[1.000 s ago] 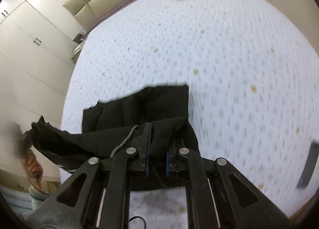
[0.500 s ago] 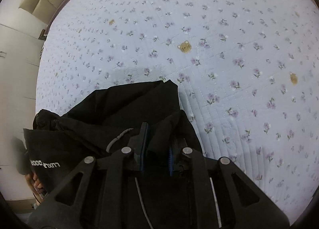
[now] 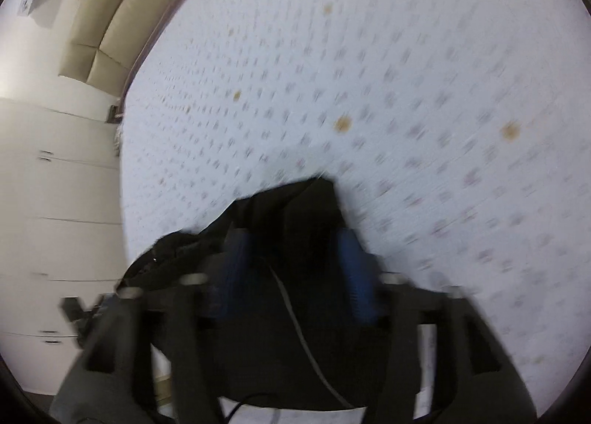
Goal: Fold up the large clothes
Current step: 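Lift the held hem and fold it toward the hood with both grippers, then lower the folded hem onto the jacket and open both grippers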
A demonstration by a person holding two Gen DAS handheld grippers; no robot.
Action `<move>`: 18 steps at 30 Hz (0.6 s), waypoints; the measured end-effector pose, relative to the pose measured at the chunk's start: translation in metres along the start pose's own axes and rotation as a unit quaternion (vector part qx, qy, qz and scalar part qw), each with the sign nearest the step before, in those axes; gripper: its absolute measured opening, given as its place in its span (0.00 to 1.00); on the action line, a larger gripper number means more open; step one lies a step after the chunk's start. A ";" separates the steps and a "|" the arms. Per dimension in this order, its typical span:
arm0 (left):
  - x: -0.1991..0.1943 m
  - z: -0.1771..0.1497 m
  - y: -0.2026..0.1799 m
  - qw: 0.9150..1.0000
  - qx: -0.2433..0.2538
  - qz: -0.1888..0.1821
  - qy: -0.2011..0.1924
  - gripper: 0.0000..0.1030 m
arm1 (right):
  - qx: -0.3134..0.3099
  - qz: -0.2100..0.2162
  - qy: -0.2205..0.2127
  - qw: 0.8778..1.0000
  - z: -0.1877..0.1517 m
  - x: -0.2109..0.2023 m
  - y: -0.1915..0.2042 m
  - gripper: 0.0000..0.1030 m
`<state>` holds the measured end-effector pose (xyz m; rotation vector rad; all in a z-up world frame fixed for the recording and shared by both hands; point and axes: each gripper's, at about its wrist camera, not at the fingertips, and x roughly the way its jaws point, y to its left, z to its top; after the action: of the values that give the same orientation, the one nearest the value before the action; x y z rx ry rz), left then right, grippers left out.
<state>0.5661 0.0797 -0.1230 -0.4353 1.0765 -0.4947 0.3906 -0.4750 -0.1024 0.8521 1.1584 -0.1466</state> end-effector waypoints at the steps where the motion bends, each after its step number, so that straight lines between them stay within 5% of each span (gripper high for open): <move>1: -0.007 0.000 0.008 1.000 -0.013 -0.008 -0.022 0.77 | -0.012 -0.006 -0.012 1.000 -0.001 -0.007 0.002 0.73; 5: 0.018 -0.005 0.020 1.000 -0.015 -0.007 0.013 0.77 | -0.090 -0.050 -0.009 0.995 -0.008 0.006 0.022 0.72; 11: 0.094 -0.009 0.026 0.996 0.016 -0.006 0.088 0.77 | -0.235 -0.083 -0.022 0.968 -0.012 0.059 0.043 0.72; 18: 0.136 -0.001 0.044 0.988 -0.012 -0.078 0.132 0.77 | -0.227 -0.058 0.017 0.972 0.011 0.116 0.015 0.72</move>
<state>0.6256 0.0363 -0.2459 -0.4869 1.3097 -0.6939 0.4564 -0.4359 -0.1911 0.3826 1.2109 0.0388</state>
